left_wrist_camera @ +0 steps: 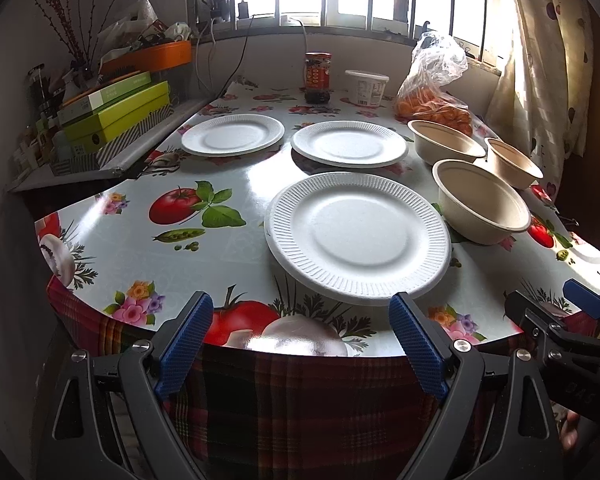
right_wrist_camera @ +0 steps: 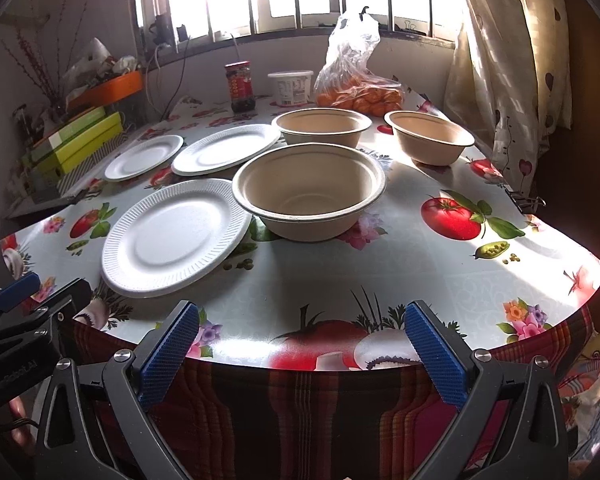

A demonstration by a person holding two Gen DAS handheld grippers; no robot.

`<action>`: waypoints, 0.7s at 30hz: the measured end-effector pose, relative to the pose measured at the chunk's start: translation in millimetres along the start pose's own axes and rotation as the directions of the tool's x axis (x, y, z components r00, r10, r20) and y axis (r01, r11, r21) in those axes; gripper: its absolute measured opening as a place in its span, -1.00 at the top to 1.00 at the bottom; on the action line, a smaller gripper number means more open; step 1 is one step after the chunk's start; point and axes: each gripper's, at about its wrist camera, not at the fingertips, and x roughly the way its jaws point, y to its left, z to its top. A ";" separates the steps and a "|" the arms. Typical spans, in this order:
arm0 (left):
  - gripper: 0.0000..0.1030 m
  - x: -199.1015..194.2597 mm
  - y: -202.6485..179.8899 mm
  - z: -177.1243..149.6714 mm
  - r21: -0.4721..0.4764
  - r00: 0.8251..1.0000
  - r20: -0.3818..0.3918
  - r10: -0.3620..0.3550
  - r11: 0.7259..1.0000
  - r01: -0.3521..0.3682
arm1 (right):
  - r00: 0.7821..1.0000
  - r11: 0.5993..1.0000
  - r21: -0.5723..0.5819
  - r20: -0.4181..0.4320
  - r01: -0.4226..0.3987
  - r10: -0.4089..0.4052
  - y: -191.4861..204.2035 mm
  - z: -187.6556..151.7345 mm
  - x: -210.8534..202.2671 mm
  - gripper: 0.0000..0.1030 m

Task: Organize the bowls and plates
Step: 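Move the left tool toward the nearest white plate while the right tool approaches another plate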

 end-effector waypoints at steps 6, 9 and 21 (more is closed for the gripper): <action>-0.75 17.4 19.9 6.3 -0.043 0.998 -0.044 -0.045 0.998 0.043 | 0.997 0.995 -0.069 0.003 -0.076 0.077 19.7 6.6 10.2 -1.00; -0.75 26.5 34.1 11.9 -0.068 0.997 -0.046 -0.061 0.996 0.057 | 0.994 0.990 -0.087 -0.001 -0.107 0.108 26.6 10.9 18.1 -1.00; -0.74 69.8 58.5 35.8 -0.097 0.979 -0.112 -0.168 0.983 0.157 | 0.982 0.987 -0.022 -0.099 -0.161 0.158 36.2 25.0 65.9 -0.49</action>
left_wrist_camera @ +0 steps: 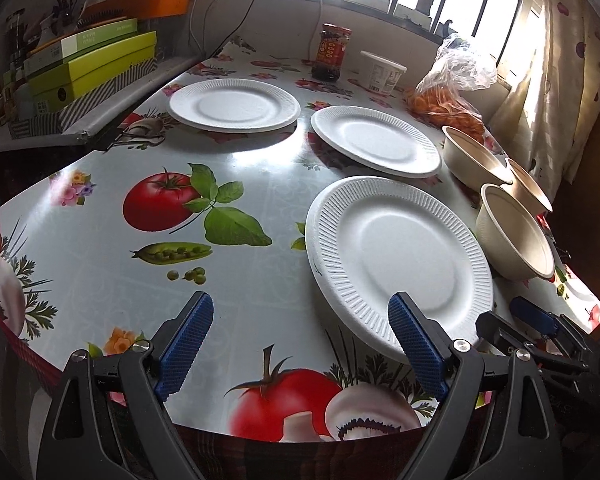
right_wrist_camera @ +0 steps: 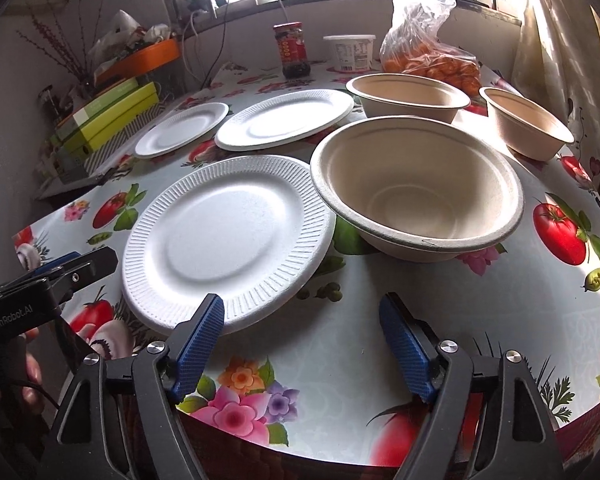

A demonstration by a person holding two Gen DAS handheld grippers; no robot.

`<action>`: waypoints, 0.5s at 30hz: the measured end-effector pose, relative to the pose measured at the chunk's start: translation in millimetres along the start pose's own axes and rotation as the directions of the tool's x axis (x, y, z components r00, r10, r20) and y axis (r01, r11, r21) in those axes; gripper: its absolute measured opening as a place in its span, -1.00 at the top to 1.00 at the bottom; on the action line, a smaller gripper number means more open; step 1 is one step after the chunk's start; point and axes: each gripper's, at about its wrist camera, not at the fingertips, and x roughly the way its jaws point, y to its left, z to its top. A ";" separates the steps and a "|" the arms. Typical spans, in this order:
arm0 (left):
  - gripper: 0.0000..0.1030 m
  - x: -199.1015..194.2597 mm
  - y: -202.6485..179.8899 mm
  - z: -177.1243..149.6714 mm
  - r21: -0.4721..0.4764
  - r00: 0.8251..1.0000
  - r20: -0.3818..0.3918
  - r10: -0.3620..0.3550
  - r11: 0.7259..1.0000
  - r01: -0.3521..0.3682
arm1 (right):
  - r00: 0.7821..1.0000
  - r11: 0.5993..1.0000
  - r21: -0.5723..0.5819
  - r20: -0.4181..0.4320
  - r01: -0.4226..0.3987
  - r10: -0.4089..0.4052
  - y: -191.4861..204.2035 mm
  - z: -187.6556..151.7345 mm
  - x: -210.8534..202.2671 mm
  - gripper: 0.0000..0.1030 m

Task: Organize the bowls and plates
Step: 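Move the left tool toward the nearest white plate while the right tool approaches another plate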

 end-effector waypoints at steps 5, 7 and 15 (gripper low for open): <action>-0.74 12.1 0.2 10.8 0.020 1.000 -0.014 -0.007 1.000 0.008 | 1.000 1.000 -0.002 -0.006 0.006 -0.006 5.4 8.6 9.5 -0.35; -0.74 17.1 2.5 14.3 0.017 0.999 -0.029 -0.025 1.000 0.026 | 1.000 1.000 0.002 -0.006 0.014 -0.014 7.2 12.1 12.4 -0.12; -0.74 14.4 14.8 22.2 0.020 0.999 -0.017 -0.027 0.999 0.027 | 1.000 0.999 -0.044 -0.021 -0.005 0.004 25.4 22.8 27.7 0.28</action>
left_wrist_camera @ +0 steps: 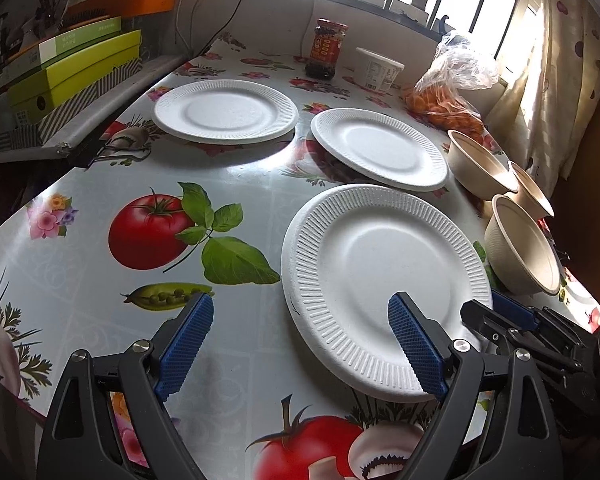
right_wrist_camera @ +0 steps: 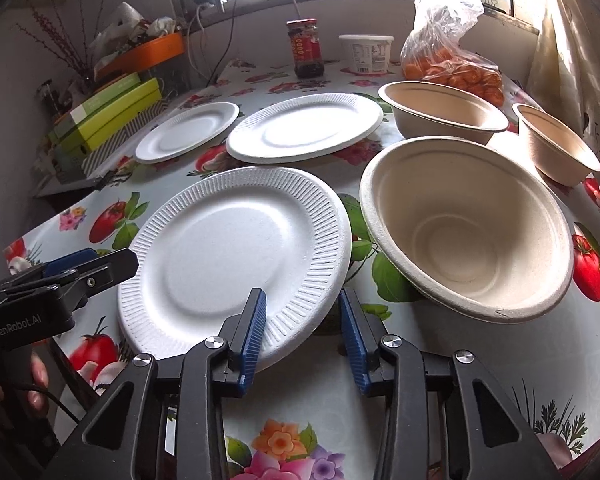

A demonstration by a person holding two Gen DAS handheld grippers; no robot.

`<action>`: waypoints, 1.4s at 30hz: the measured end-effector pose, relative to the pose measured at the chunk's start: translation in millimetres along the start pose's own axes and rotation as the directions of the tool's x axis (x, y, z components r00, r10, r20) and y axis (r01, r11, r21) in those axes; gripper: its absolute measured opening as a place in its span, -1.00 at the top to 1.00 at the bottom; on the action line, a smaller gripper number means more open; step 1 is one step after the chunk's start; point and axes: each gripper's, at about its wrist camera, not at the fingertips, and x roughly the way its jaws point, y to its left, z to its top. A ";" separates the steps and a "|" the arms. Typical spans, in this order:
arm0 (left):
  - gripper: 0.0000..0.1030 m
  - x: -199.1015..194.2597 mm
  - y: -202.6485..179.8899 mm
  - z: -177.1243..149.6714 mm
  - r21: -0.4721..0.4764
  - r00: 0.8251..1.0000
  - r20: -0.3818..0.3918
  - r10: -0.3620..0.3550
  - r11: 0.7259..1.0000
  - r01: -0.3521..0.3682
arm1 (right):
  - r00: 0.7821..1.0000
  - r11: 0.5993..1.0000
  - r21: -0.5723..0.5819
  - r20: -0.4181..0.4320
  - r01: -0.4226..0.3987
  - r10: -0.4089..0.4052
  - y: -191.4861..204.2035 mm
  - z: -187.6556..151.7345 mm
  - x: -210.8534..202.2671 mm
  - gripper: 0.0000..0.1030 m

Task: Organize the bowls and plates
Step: 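Move the left tool toward the nearest white plate while the right tool approaches another plate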

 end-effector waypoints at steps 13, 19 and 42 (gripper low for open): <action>-0.74 -15.5 45.4 3.1 -0.063 0.996 0.013 0.089 0.994 -0.088 | 0.997 0.996 -0.058 -0.039 -0.064 0.062 44.0 20.2 24.6 0.31; -0.74 -21.3 58.0 3.6 -0.081 0.992 0.013 0.122 0.989 -0.120 | 0.995 0.993 -0.079 -0.058 -0.089 0.085 62.0 27.5 34.1 0.31; -0.74 -46.5 85.2 41.9 -0.081 0.972 0.022 0.233 0.970 -0.230 | 0.999 0.977 -0.214 0.042 -0.013 0.022 66.3 85.1 -6.7 -0.12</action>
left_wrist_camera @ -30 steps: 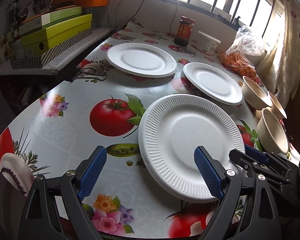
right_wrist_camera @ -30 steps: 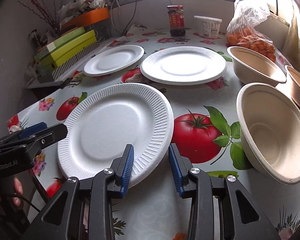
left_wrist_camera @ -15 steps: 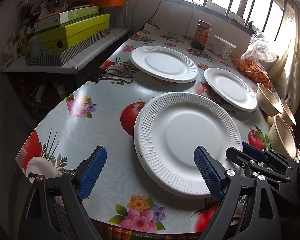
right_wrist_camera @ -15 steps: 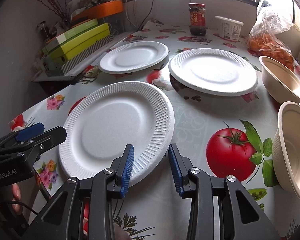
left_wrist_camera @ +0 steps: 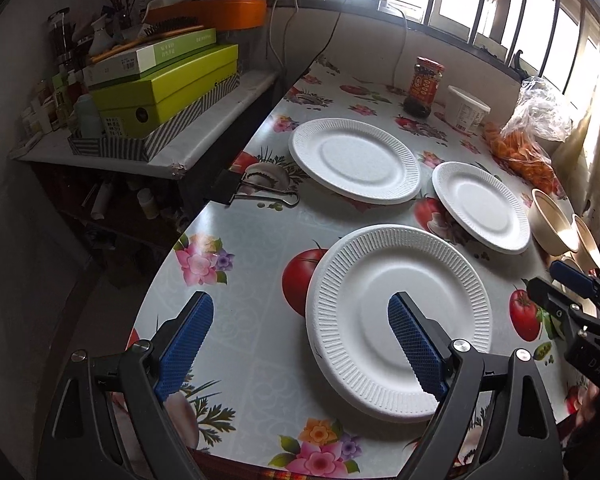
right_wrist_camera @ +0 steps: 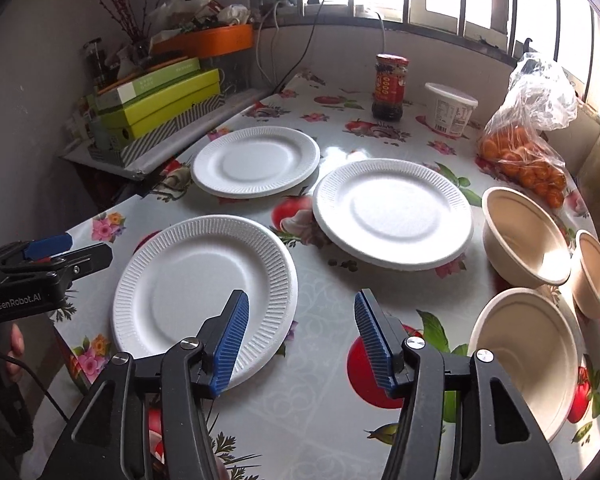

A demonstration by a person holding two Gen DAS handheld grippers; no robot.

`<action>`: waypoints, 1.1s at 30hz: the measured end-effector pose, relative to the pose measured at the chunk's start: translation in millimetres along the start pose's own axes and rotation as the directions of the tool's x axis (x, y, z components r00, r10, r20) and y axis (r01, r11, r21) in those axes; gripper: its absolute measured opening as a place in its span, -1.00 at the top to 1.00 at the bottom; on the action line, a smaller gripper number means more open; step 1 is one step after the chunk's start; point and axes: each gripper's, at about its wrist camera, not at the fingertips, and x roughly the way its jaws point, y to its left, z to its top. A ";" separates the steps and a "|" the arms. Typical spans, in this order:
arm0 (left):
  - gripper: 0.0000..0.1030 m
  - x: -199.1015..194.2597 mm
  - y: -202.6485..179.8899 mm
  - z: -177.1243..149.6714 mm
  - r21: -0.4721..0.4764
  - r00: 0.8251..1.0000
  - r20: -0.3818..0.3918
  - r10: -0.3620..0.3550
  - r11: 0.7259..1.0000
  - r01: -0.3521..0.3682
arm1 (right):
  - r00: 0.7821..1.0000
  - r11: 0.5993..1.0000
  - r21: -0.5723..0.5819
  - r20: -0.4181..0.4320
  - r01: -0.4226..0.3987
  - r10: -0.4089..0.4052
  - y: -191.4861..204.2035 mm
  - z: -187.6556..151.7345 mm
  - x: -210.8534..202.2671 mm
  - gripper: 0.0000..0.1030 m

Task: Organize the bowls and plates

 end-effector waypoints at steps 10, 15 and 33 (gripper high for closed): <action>-0.74 4.2 7.1 30.6 -0.002 0.995 0.014 0.098 0.995 -0.098 | 0.998 0.993 -0.099 -0.005 -0.058 0.058 -11.9 57.0 -0.9 -0.37; -0.74 15.6 13.1 44.2 -0.049 0.998 0.001 0.055 0.997 -0.055 | 0.992 0.986 -0.116 -0.063 -0.118 0.111 -31.9 77.8 25.4 -0.37; -0.73 69.5 21.4 97.2 -0.123 0.994 -0.079 0.081 0.988 -0.090 | 0.943 0.947 -0.159 -0.231 -0.278 0.238 -77.9 166.0 128.5 -0.24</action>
